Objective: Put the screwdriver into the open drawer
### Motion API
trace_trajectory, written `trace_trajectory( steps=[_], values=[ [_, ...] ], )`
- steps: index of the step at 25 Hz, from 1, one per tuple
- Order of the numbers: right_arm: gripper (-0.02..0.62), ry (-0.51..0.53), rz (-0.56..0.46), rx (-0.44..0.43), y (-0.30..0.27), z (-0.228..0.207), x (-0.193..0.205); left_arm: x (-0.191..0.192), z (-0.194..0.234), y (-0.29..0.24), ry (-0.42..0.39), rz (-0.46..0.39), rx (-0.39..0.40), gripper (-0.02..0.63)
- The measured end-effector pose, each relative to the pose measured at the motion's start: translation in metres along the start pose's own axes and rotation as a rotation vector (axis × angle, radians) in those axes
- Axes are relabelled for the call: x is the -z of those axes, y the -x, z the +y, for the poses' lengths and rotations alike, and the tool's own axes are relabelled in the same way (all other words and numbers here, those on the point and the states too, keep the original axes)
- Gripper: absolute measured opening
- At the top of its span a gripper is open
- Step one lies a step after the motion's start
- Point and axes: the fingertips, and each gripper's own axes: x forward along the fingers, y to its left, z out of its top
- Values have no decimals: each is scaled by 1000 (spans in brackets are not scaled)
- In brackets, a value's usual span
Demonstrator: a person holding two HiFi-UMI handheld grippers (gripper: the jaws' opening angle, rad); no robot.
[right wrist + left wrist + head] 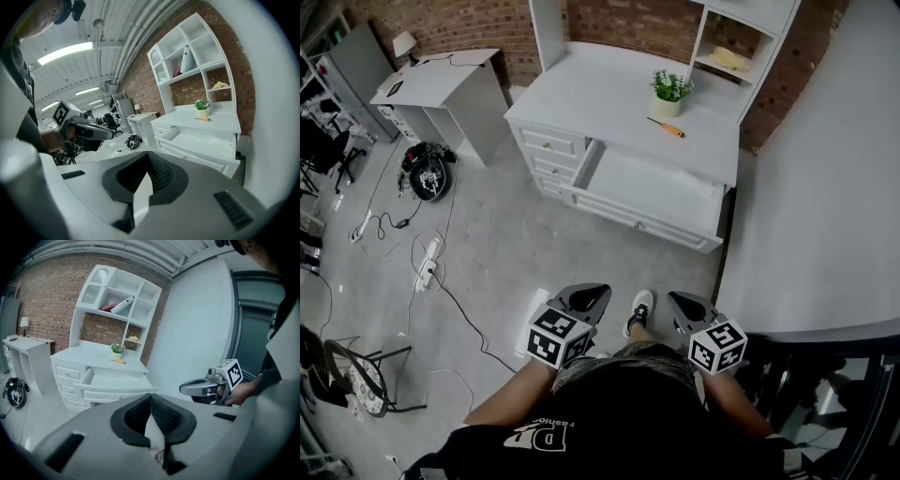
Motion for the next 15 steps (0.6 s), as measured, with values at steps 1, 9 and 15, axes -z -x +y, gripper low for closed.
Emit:
trace_trajectory(
  steps=[1,9,15],
  values=[
    [5,1,-7,-3,-7,-8,-5,-3,5,-6,3,-1,-4,18],
    [3,-18,-36,-19,-49,-81,-54,-49,34,-80,-13,34,-2,18],
    [3,-19,-19,-9,-74,-149,-85,-94,62,-136,-36,35,-23,18]
  ],
)
